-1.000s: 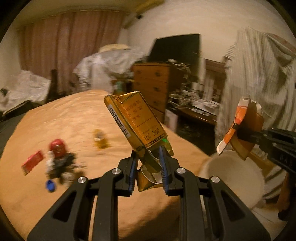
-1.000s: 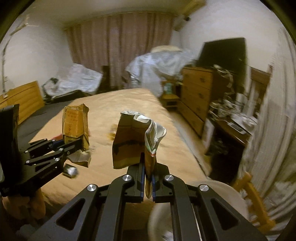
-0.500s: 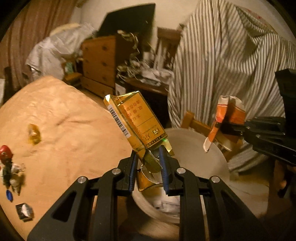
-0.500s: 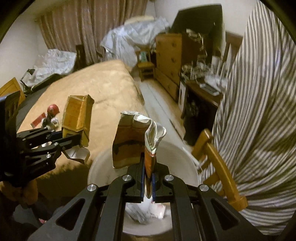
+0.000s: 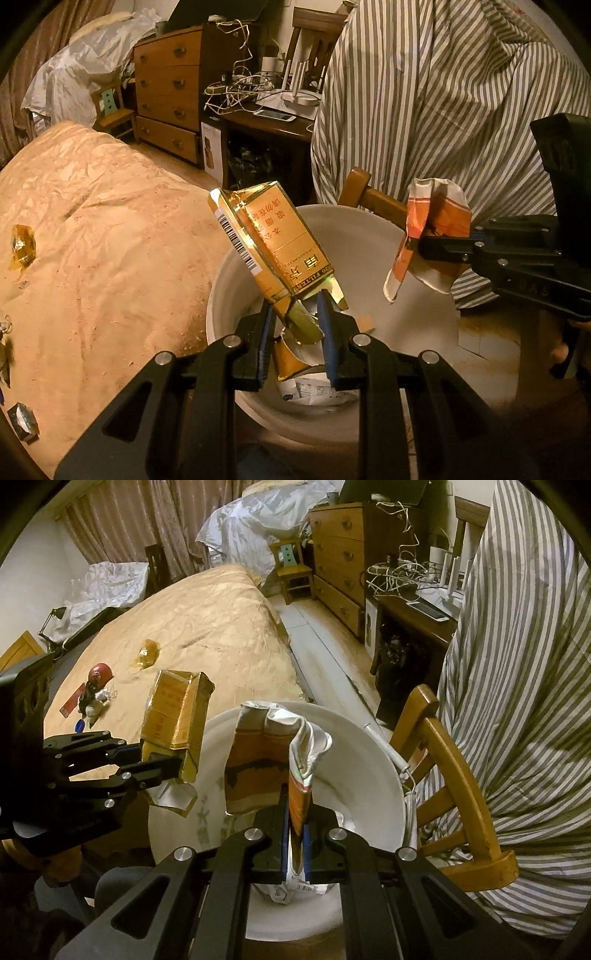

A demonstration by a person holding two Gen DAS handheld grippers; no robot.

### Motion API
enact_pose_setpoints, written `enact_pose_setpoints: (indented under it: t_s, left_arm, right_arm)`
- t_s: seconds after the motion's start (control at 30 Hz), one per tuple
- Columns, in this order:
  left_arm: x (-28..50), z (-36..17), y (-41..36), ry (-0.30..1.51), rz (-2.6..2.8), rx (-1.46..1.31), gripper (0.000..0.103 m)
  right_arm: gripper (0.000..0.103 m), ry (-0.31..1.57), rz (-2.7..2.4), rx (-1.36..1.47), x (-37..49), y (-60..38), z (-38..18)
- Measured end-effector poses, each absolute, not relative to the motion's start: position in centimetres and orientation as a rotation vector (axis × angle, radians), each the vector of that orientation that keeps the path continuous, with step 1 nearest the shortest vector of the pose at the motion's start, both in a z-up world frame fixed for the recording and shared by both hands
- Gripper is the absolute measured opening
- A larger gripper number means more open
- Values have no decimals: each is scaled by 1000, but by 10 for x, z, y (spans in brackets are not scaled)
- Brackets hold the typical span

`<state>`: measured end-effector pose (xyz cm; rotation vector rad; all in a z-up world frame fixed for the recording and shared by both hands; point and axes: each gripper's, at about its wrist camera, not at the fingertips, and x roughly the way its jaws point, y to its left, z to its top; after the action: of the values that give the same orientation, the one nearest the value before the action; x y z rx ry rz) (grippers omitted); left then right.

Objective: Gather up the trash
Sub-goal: 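Open both tools to drop the packet and carton into the bucket, then move the right tool to the black printed packet and grasp it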

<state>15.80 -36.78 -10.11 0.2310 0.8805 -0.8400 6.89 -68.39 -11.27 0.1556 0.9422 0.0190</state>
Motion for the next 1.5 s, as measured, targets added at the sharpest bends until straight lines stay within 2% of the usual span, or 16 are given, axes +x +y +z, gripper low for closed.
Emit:
enact_pose_setpoints:
  t_s: [0.2,0.23,0.3,0.33,0.37,0.87,1.03,1.13,1.5]
  left_arm:
    - [159,-100,-373,887,-837,239,24]
    - [160,-101,-373,890,-831,244,28]
    - [161,-102,-370,885,-810,241,58]
    - [163,-102,-367,879,-793,233,62]
    - [164,-102,-366,881,-786,227,63]
    - [168,-98,-344,875,-764,202,63]
    - [169,-99,-314,867,-735,199,63]
    - [179,-108,-276,882,-681,176,63]
    - [219,-125,-65,902,-327,21,63]
  right_arm:
    - [7,940,9,166,69,-685,-113]
    - [7,940,11,176,69,-687,-114]
    - [12,938,5,180,68,-689,-114]
    - [20,936,6,187,68,-690,-115]
    - [24,932,4,192,68,-692,-115]
    - [25,896,14,186,63,-680,-106]
    - [34,845,53,155,60,-657,-97]
    - [39,823,119,141,62,-631,-93]
    - [40,841,463,-91,118,-444,-103]
